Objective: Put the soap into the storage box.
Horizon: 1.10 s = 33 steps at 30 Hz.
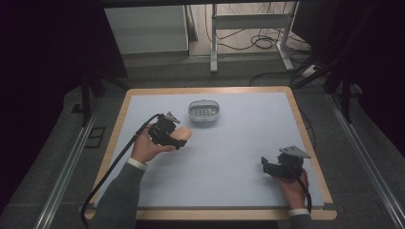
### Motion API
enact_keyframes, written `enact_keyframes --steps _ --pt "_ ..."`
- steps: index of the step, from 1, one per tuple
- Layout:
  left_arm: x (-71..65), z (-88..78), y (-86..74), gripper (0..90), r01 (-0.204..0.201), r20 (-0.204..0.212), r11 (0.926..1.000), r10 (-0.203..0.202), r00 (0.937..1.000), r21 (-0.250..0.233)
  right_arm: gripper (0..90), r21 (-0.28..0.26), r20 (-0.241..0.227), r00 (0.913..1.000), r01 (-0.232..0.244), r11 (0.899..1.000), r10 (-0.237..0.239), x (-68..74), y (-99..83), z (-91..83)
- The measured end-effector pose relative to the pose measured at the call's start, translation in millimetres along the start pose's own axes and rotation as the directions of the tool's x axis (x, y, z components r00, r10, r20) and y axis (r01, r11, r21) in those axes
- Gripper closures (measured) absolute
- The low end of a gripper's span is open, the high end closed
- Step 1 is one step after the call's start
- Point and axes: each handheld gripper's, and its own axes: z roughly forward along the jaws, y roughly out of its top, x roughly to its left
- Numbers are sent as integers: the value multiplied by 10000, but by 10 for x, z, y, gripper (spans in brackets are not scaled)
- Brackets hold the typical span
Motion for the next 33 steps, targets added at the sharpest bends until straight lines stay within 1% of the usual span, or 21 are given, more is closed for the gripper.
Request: enact_keyframes --steps 3,4,7,10,12,14,18,20,22,25,28,30,33 --pt "7 6 28 324 7 -15 10000 -7 10000 -38 80 7 -9 10000 0 10000 0 -1 0 0" --pt "22 12 47 324 78 65 9999 -77 9999 -118 80 -17 -5 10000 -5 10000 5 -1 0 2" --pt "29 26 66 324 98 36 9999 -97 9999 -90 80 2 -4 10000 -7 10000 7 0 0 2" --pt "38 50 108 324 7 87 10000 -7 10000 -76 80 7 -3 10000 0 10000 0 1 0 3" --pt "35 56 119 324 23 60 9999 -23 10000 -107 81 8 -15 10000 3 10000 -3 -1 0 2" --pt "39 60 150 324 -56 44 9999 56 10000 -102 80 -7 -22 10000 9 10000 -9 -3 -1 3" --pt "59 65 166 324 6 126 9999 -3 9999 -171 80 5 -10 10000 -7 10000 7 0 0 2" --pt "68 74 189 324 -24 38 9999 25 10000 -110 80 13 -17 10000 -9 10000 9 -2 0 2" --pt "82 70 210 324 -54 86 9999 55 9999 -112 80 12 -12 10000 -3 10000 3 -3 0 3" --pt "87 70 233 324 -107 53 9999 107 9999 -79 80 11 -12 10000 -6 10000 6 -3 0 2" --pt "94 77 275 324 -61 90 9998 63 9999 -199 80 5 -14 10000 -8 10000 8 -5 0 2" --pt "115 81 285 324 -54 139 9998 57 9999 -181 80 2 -15 10000 -8 10000 8 -6 0 2" --pt "124 93 297 324 -63 62 9999 64 10000 -131 80 8 -21 10000 -10 10000 10 -6 0 3"
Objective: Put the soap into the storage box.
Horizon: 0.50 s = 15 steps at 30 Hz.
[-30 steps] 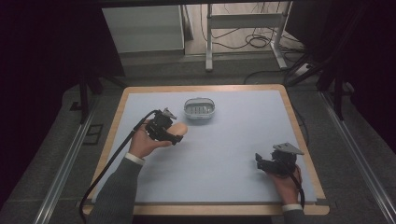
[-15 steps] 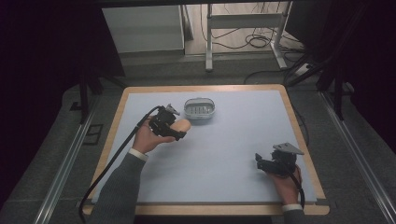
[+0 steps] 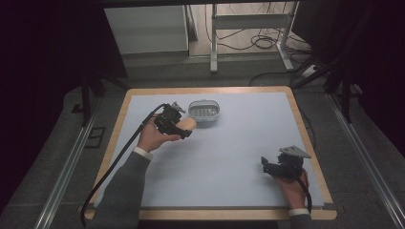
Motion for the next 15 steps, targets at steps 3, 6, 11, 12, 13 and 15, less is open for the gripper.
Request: enact_keyframes --steps 3,6,11,12,13,15 --pt "19 19 21 324 50 54 10000 -50 10000 -2 80 1 4 10000 0 10000 0 0 0 0" --pt "25 30 32 324 7 17 10000 -7 10000 41 80 -2 2 10000 -2 10000 2 0 0 0" --pt "30 67 84 324 -105 3 9999 105 9999 132 80 2 -2 10000 -3 10000 3 0 0 0" --pt "29 75 93 324 -25 45 10000 25 10000 50 80 11 -18 10000 -1 10000 1 -1 0 -1" --pt "29 75 93 324 -25 45 10000 25 10000 50 80 2 -1 10000 -1 10000 1 0 0 0" --pt "53 91 117 324 -65 103 9999 64 9999 127 80 7 -2 10000 1 10000 -1 0 0 0"
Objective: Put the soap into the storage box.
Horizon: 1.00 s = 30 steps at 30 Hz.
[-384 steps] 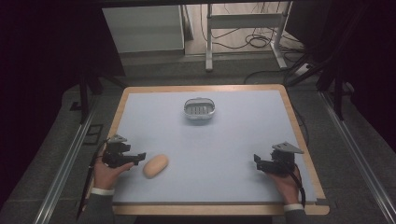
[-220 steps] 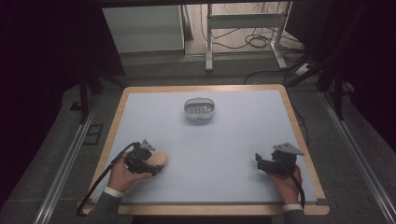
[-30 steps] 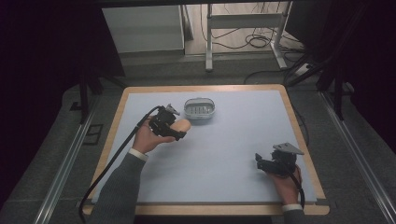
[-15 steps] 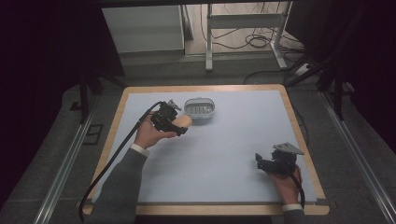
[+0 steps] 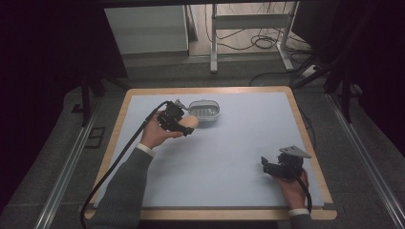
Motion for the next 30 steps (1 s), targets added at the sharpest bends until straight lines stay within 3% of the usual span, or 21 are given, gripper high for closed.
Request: enact_keyframes --steps 9,17,23,26,30 --pt "2 53 90 324 -139 -13 9999 139 9999 30 80 3 -12 10000 -3 10000 3 0 0 1" --pt "40 91 115 324 34 58 10000 -34 10000 -40 80 14 -20 10000 -1 10000 1 0 1 1" --pt "64 117 191 324 -156 31 9999 156 9999 40 80 19 -9 10000 -1 10000 1 1 1 2" --pt "103 141 227 324 12 343 10000 -10 9994 -54 80 33 -18 10000 11 10000 -11 2 1 3" --pt "97 171 261 324 -40 46 10000 40 10000 43 80 42 -17 10000 19 10000 -19 1 2 4"
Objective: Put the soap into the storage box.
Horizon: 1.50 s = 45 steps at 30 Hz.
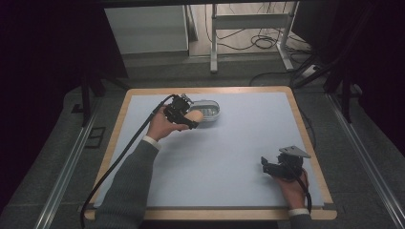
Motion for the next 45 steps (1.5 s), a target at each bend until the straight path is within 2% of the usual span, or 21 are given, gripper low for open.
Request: enact_keyframes --steps 2,8,12,17,19,21,25,33,35,45 --pt "15 8 28 324 -52 147 10000 52 9999 15 80 5 -2 10000 -2 10000 2 0 0 0" --pt "36 57 147 324 -212 155 9997 211 9997 77 80 1 1 10000 -7 10000 7 -1 0 0" --pt "51 75 196 324 -164 251 9999 164 9995 -6 81 1 -11 10000 -7 10000 7 -2 0 0" --pt "72 115 278 324 -213 185 9997 211 9996 69 80 19 -33 10000 -8 10000 8 -4 1 0" --pt "86 127 301 324 -97 247 9999 98 9996 -44 80 17 -28 10000 -8 10000 8 -4 1 0" --pt "101 137 327 324 -253 149 9996 251 9996 135 80 23 -33 10000 -6 10000 6 -5 1 0" --pt "118 164 376 324 -307 122 9994 305 9995 179 80 33 -38 10000 -9 10000 9 -4 1 1" --pt "169 299 467 324 -306 154 9990 301 9994 338 80 47 -46 10000 -31 10000 31 -6 1 2" --pt "196 353 508 324 -417 167 9983 411 9990 402 80 43 -46 10000 -50 10000 50 -7 2 1" --pt "288 528 556 324 -298 319 9978 279 9991 599 80 55 -49 10000 -81 10000 82 -9 2 5"
